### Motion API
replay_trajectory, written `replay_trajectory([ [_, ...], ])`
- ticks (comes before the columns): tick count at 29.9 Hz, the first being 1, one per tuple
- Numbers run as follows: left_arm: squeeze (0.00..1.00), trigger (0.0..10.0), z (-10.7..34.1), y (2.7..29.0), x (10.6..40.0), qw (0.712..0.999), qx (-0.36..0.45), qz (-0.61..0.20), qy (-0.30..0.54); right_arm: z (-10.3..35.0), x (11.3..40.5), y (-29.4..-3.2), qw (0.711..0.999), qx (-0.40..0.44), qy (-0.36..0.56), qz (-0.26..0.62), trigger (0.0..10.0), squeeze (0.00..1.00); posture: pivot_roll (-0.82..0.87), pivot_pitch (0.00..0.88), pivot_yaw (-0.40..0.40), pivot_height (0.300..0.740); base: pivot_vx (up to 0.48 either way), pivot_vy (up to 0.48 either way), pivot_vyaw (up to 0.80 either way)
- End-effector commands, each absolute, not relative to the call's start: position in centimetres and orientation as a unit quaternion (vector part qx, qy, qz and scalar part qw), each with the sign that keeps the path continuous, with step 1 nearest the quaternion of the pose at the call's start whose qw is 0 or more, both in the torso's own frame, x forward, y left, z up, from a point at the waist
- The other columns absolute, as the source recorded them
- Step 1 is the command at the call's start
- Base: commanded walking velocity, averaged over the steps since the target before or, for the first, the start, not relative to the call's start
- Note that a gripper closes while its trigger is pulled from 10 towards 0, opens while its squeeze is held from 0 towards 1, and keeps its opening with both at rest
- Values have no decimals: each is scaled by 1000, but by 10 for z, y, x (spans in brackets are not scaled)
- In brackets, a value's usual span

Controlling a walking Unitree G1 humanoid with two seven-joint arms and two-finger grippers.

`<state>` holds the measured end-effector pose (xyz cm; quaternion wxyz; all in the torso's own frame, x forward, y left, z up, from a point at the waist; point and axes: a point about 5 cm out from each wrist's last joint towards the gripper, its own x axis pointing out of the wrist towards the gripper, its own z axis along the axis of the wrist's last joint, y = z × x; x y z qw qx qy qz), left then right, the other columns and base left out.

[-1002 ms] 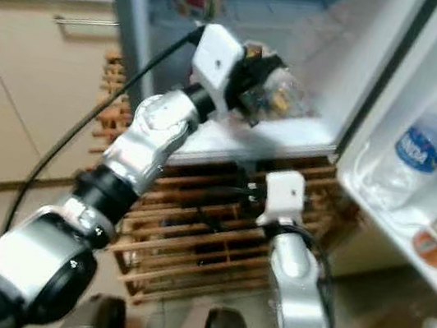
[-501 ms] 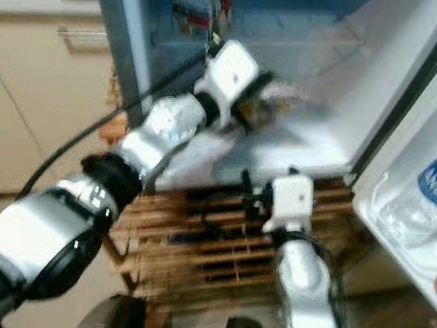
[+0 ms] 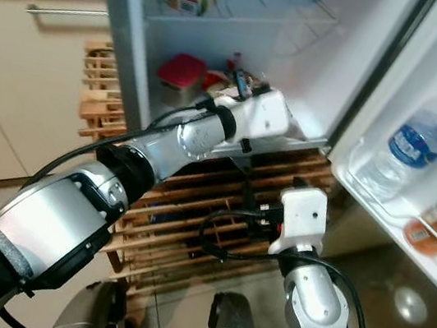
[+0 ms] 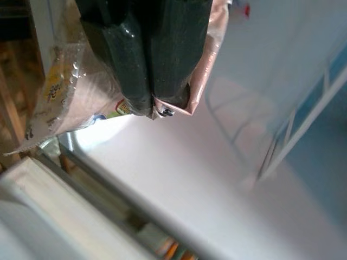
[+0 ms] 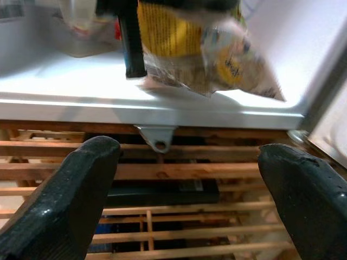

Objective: Restocking fridge

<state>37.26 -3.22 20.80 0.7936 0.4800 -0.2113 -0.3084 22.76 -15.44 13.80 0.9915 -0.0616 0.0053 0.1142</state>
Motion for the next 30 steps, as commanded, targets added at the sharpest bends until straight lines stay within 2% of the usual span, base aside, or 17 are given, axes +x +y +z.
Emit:
replay_trajectory([
  [1,0,10000,219,-35,373,771,510,-289,-250,144,225,-154,991,-63,3,115,10000,59,-349,147,36,641,0,0,0],
  [4,0,10000,233,-32,377,727,564,-253,-299,145,223,-155,992,-64,6,105,10000,63,-364,141,52,641,0,0,0],
  [5,0,10000,233,-32,377,727,564,-253,-299,145,223,-155,992,-64,6,105,10000,63,-364,141,52,641,0,0,0],
  [6,0,10000,249,-28,380,701,589,-220,-338,145,221,-155,993,-63,7,99,10000,63,-373,143,62,641,0,0,0],
  [10,0,10000,262,-24,383,672,614,-190,-368,144,218,-154,994,-60,11,95,10000,63,-373,145,64,641,0,0,0],
  [11,0,10000,266,-17,385,615,661,-158,-399,142,216,-153,994,-58,15,94,10000,63,-370,148,68,641,0,0,0],
  [12,0,10000,266,-14,387,582,686,-146,-411,141,216,-152,994,-57,18,94,10000,63,-370,149,68,641,0,0,0],
  [13,0,10000,266,-14,387,582,686,-146,-411,141,216,-152,994,-57,18,94,10000,63,-370,149,68,641,0,0,0],
  [14,0,10000,264,-7,389,544,714,-131,-420,140,216,-151,994,-55,21,94,10000,63,-364,150,69,641,0,0,0],
  [16,0,10000,252,2,392,498,752,-133,-411,138,216,-151,994,-52,25,94,10000,63,-354,152,71,641,0,0,0],
  [17,0,10000,252,2,392,498,752,-133,-411,138,216,-151,994,-52,25,94,10000,63,-354,152,71,641,0,0,0],
  [18,0,10000,246,6,393,481,766,-137,-404,137,217,-151,994,-51,26,94,10000,63,-353,152,72,641,0,0,0],
  [19,1000,10000,233,14,395,472,784,-148,-376,136,217,-150,994,-50,28,95,10000,63,-350,153,71,641,0,0,0],
  [22,1000,10000,194,32,395,464,814,-188,-294,132,218,-147,993,-47,35,100,10000,63,-350,156,68,641,0,0,0],
  [24,1000,10000,169,46,393,474,821,-213,-234,131,218,-146,993,-45,38,102,10000,67,-354,165,65,641,0,0,0],
  [26,1000,10000,150,61,391,504,817,-217,-176,130,217,-146,993,-44,41,102,10000,63,-356,172,61,641,0,0,0],
  [30,1000,10000,147,67,391,526,809,-208,-160,129,216,-147,993,-45,44,102,10000,63,-357,171,60,641,0,0,0],
])
